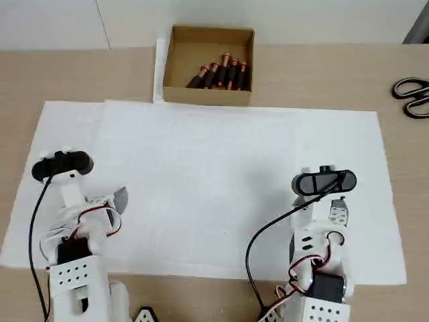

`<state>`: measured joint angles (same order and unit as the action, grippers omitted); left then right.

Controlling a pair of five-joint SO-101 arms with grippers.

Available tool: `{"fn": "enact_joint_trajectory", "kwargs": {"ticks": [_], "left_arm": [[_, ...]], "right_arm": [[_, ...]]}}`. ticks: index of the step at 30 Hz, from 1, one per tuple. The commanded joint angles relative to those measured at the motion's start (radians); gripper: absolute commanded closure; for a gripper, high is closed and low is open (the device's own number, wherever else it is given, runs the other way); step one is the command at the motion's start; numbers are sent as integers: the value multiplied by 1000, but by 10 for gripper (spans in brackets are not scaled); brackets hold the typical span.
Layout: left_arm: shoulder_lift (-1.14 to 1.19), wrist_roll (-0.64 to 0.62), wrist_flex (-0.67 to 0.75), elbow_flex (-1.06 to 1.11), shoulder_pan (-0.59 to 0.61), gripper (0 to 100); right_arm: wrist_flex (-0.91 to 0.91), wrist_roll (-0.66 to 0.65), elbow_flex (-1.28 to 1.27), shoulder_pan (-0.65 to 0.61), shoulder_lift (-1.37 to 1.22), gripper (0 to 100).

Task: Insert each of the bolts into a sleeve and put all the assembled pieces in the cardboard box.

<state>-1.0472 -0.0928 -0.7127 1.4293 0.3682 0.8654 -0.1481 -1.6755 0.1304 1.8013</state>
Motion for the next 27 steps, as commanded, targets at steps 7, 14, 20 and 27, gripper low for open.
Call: {"fn": "enact_joint_trajectory", "kwargs": {"ticks": [7,14,20,27], "left_arm": [[-14,0,18,-4,-3,701],[-14,0,18,-4,-3,701],[-14,0,18,-4,-3,701],[-14,2,18,-4,-3,701]], "right_arm": [[59,0,-9,4,10,790],[59,0,-9,5,10,790],[59,0,-9,4,10,790],[61,-2,-9,4,10,790]]}}
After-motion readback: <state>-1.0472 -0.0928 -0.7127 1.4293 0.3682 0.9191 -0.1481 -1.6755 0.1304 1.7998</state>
